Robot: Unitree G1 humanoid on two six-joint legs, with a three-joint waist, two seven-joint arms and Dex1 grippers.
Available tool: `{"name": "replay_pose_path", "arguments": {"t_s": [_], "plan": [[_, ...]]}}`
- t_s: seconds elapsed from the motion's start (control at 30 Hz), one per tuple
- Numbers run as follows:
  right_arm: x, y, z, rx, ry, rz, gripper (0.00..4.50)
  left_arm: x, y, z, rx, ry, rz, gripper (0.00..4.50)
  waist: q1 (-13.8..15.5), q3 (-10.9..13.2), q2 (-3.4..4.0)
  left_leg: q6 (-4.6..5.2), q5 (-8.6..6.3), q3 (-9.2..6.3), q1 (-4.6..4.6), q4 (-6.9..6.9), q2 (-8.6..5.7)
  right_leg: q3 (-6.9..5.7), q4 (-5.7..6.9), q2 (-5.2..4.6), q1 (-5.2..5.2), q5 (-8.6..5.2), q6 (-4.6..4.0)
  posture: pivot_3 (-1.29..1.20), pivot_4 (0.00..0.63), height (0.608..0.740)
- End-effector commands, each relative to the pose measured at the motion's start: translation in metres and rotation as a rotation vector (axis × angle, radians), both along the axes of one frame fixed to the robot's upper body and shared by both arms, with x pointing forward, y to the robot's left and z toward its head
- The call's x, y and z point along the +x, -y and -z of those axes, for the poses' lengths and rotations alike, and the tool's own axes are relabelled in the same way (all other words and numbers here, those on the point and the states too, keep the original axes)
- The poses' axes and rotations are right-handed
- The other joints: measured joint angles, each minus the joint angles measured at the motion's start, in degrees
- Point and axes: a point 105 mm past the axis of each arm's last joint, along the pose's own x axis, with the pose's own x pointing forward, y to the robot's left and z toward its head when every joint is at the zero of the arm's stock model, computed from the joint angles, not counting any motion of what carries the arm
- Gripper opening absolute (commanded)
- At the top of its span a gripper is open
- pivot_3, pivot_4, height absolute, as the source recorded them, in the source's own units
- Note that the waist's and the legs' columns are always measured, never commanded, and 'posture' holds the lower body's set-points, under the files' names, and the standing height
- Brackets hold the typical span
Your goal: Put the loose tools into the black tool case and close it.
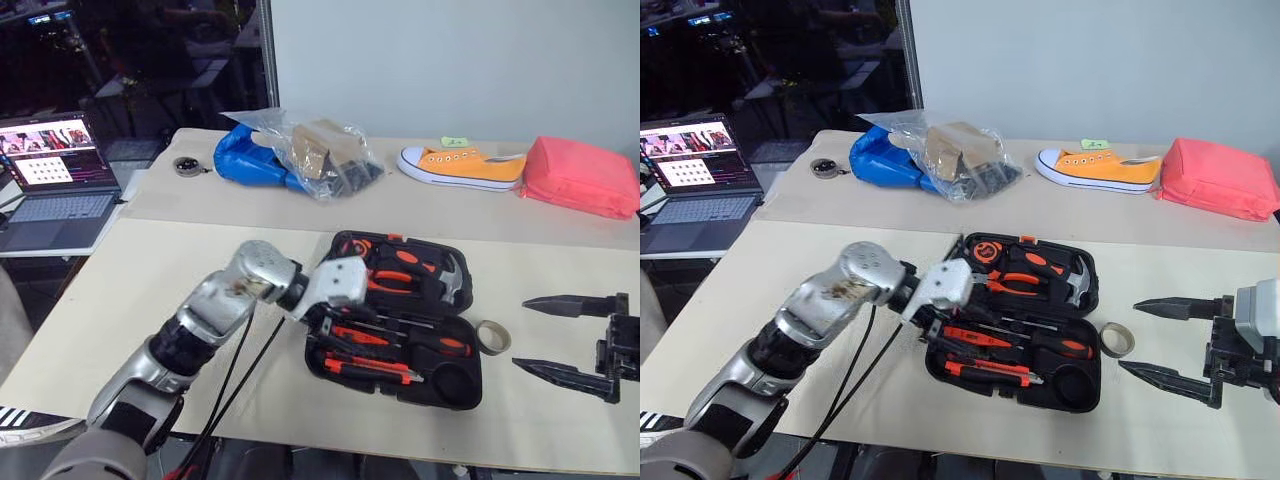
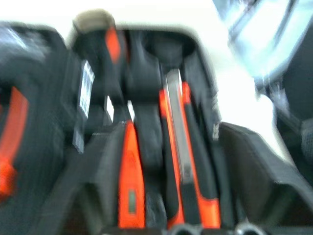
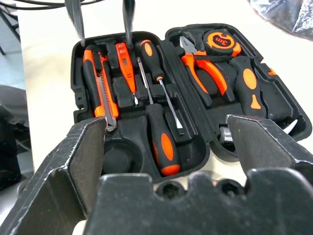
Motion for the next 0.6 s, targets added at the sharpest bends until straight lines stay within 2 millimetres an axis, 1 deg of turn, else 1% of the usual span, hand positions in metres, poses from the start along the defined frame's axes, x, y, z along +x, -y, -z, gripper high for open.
{"name": "replay_pose_path", "arguments": {"t_s": [0.03,0.1,0.13,0.17,0.23,0.4,0.47,0.6], "plan": [[0.001,-0.007,-0.006,0.003,0.039,-0.018,4.5,-0.005,-0.005,0.018,-0.082,-0.011,-0.024,1.31,-0.03,-0.02,0.04,0.0,0.0,0.0,0.01,0.0,0.0,0.01,0.0,0.0,0.01,0.0,0.0,0.0,0.15,0.74],[0.002,-0.008,-0.006,0.004,0.041,-0.019,4.5,-0.002,-0.005,0.034,-0.078,-0.005,-0.057,0.57,0.13,-0.02,0.04,0.0,0.0,-0.01,0.03,0.02,-0.01,0.01,0.02,-0.02,0.03,0.01,-0.01,0.0,0.15,0.74],[0.002,-0.009,-0.006,0.004,0.042,-0.02,4.5,-0.004,-0.007,0.044,-0.059,-0.01,-0.057,0.26,0.19,-0.01,0.02,-0.01,0.0,-0.03,0.03,0.06,-0.02,0.0,0.04,-0.02,0.03,0.01,-0.01,0.0,0.15,0.74],[0.002,-0.009,-0.007,0.005,0.043,-0.021,4.5,-0.005,-0.009,0.054,-0.036,-0.012,-0.056,0.04,0.29,-0.02,0.03,0.0,0.01,-0.04,0.02,0.11,-0.01,-0.01,0.04,-0.02,0.03,0.03,0.0,0.0,0.15,0.74],[0.001,-0.01,-0.008,0.004,0.044,-0.021,4.5,-0.01,-0.013,0.074,0.02,-0.031,-0.045,0.04,0.31,-0.03,0.04,0.0,0.01,-0.05,0.07,0.13,-0.04,-0.03,0.03,-0.03,0.11,0.05,0.03,0.0,0.15,0.74],[0.0,-0.009,-0.009,0.0,0.041,-0.02,4.5,-0.015,-0.021,0.114,0.169,-0.031,-0.022,0.04,0.23,-0.09,0.13,0.0,0.0,-0.04,0.25,0.12,-0.04,-0.03,-0.04,-0.04,0.4,0.05,0.04,0.0,0.15,0.74],[-0.001,-0.01,-0.009,-0.001,0.04,-0.023,4.5,-0.017,-0.023,0.127,0.218,-0.023,-0.012,0.04,0.29,-0.11,0.13,0.01,-0.01,-0.03,0.53,0.1,-0.04,-0.03,-0.09,-0.06,0.73,0.01,0.1,0.0,0.15,0.74],[-0.001,-0.011,-0.008,-0.009,0.04,-0.01,4.5,-0.013,-0.029,0.142,0.293,-0.007,-0.005,0.04,0.31,-0.24,0.16,0.01,0.0,0.01,0.94,0.09,-0.01,0.03,-0.09,-0.11,1.06,-0.19,0.43,0.0,0.15,0.74]]}}
